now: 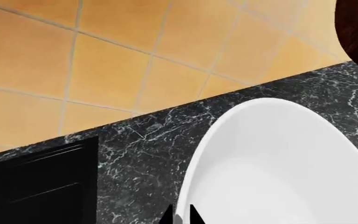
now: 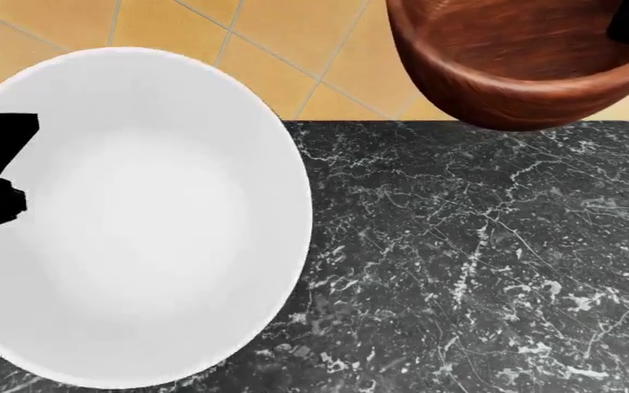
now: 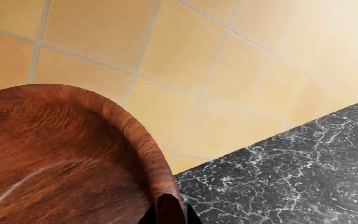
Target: Stack the bowls in the sink.
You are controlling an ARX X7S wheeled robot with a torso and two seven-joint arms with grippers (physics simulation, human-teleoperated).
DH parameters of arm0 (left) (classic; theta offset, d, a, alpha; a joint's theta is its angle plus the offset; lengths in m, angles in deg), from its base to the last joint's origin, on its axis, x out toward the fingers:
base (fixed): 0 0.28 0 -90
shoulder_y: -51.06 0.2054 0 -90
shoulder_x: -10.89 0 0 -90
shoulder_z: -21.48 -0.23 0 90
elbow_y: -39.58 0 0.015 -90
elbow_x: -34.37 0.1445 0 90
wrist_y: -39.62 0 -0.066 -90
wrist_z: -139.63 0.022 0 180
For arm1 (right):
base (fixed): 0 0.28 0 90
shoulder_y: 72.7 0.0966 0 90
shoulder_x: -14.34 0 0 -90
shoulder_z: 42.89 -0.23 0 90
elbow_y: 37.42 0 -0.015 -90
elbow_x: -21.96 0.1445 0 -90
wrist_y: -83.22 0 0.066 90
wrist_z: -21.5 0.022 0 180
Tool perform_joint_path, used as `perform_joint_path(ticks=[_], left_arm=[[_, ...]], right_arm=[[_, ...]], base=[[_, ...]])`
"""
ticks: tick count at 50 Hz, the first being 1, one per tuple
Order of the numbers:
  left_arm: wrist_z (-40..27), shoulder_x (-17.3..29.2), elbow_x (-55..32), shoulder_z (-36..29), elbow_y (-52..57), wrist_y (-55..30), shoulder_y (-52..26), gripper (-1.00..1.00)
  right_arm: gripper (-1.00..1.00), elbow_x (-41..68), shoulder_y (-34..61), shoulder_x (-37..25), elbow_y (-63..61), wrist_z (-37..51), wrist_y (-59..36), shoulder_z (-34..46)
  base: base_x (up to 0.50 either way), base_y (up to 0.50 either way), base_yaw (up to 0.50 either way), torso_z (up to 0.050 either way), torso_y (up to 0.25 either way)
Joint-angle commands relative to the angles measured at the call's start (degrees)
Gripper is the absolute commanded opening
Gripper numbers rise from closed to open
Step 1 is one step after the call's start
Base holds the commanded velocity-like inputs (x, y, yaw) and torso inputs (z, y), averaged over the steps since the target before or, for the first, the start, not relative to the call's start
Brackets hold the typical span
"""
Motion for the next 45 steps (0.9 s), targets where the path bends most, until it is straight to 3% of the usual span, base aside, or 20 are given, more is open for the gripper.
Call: perform_joint_path(ticks=[1,11,21,31,45], left_arm=[[-0.40,3.86,1.39,5.09,-2.96,3.82,-4.26,-1.00],[1.09,9.68,5.43,7.02,-2.88,6.61,-2.69,-1.00],[2.93,12.45,7.47,7.31,-1.77,7.71,-0.89,-1.00],[5.77,8.04,8.93,6.10,1.41,11.90,2.54,-1.00],[7.97,15.65,13.89,7.00,1.20,16.55,5.25,-1.00]], right_arm=[[-1.00,-1.95,0.38,-1.33,-2.53,-2.27,-0.21,-1.50],[-1.00,-5.60,-0.42,-5.87,-9.09,-5.73,0.01,-2.90],[-1.00,-8.92,1.34,-8.20,-12.34,-6.29,-1.34,-4.59],[-1.00,-12.94,-3.70,-6.73,-11.40,-7.12,1.90,-2.96],[-1.00,-12.14,-0.36,-7.94,-12.90,-4.65,-3.95,-3.09]], base=[[0.00,0.00,0.00,0.000,0.000],[0.00,0.00,0.00,0.000,0.001],[0.00,0.00,0.00,0.000,0.000],[0.00,0.00,0.00,0.000,0.000],[-0.03,0.00,0.00,0.000,0.001]])
